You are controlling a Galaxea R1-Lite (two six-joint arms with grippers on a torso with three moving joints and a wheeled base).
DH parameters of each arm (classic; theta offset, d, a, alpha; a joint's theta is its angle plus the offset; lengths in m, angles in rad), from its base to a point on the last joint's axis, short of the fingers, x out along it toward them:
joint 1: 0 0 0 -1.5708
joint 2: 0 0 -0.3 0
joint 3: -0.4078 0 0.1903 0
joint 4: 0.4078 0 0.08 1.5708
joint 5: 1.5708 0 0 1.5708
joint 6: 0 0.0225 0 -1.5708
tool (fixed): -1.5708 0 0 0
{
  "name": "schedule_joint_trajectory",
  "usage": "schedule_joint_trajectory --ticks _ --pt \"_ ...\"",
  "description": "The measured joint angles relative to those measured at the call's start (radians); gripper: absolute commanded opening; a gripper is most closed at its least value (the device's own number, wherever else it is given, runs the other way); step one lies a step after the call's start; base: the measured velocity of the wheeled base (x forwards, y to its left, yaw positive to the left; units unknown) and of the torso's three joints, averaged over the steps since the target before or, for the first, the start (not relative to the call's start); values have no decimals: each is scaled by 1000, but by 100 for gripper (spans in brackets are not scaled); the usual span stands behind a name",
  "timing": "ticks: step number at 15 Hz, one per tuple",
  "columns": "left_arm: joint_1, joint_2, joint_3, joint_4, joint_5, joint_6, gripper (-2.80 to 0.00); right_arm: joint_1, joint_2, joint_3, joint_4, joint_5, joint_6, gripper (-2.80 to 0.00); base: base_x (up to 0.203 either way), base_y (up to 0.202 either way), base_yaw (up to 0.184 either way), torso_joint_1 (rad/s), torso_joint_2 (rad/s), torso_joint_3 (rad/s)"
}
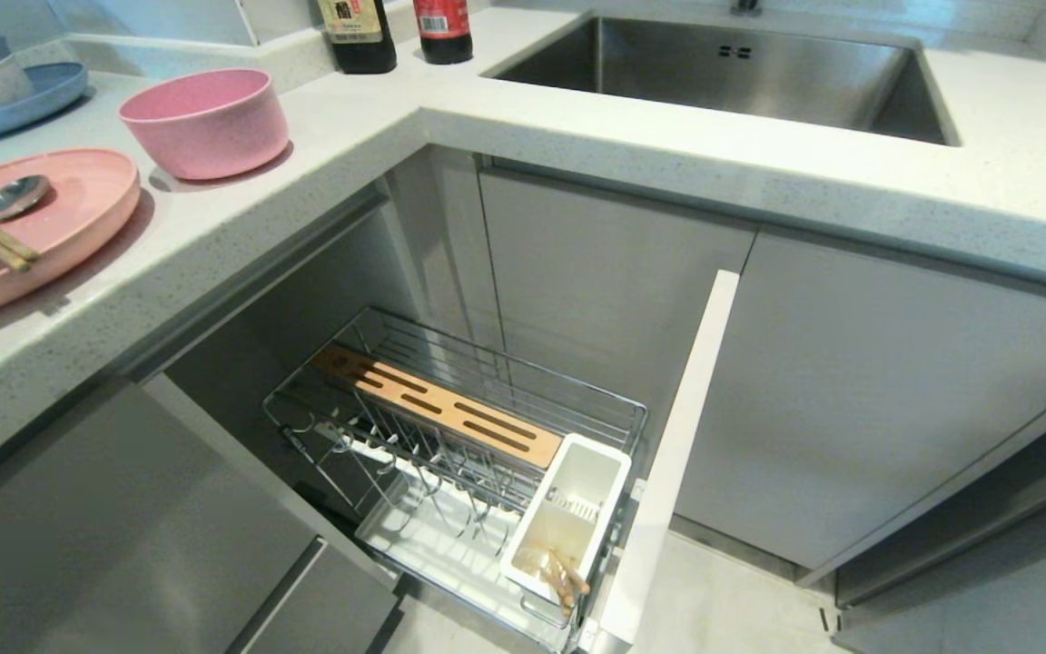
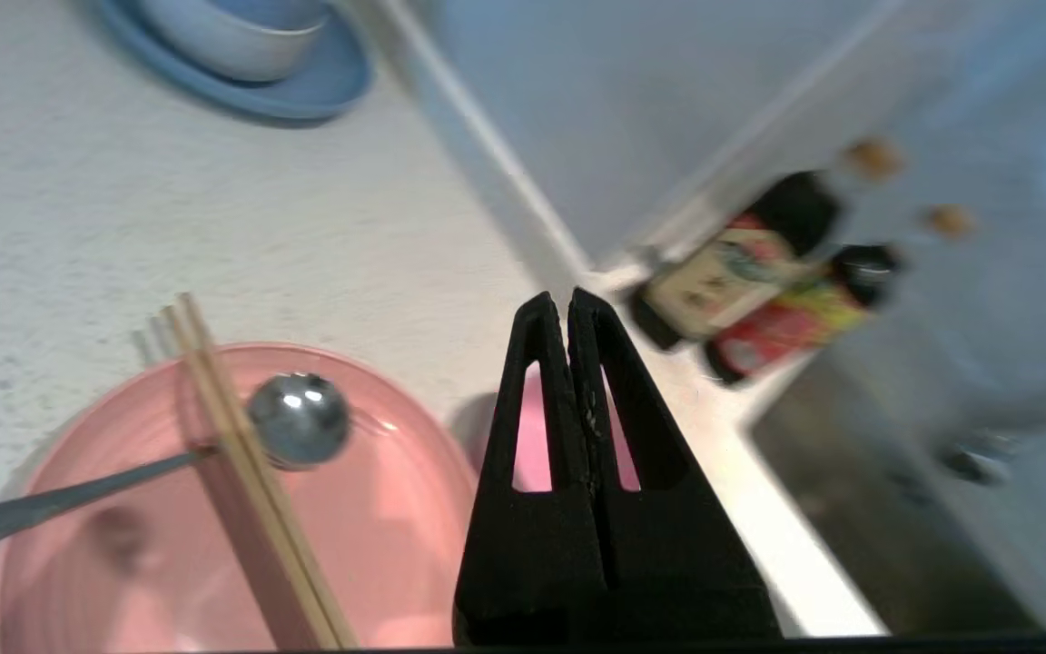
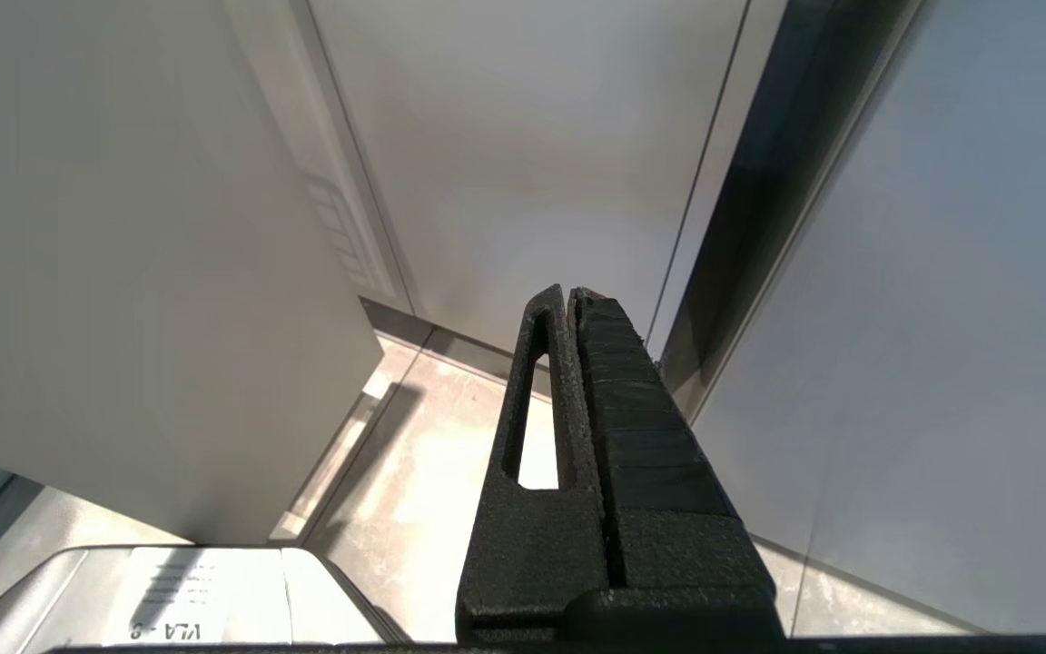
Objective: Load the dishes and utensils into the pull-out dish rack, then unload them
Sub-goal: Pick up the chopsticks and place it in the cupboard
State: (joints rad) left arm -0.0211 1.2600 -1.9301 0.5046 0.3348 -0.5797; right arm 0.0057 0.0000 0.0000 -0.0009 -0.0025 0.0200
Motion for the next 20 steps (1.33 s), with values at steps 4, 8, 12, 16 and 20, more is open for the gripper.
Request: schedule_joint_trajectory --ticks 4,8,12,16,20 --pt "-140 100 -4 77 114 9 -280 0 0 0 0 0 0 -280 0 0 0 0 0 0" --pt "-243 102 -5 220 190 14 -280 0 0 0 0 0 0 -280 0 0 0 0 0 0" --pt "-262 88 -5 378 287 30 -280 0 0 0 0 0 0 -280 0 0 0 0 0 0" --pt "-255 84 -5 467 310 27 0 0 0 0 0 0 0 -280 0 0 0 0 0 0" --pt "-234 96 -4 495 312 5 0 0 0 0 0 0 0 -280 0 0 0 0 0 0"
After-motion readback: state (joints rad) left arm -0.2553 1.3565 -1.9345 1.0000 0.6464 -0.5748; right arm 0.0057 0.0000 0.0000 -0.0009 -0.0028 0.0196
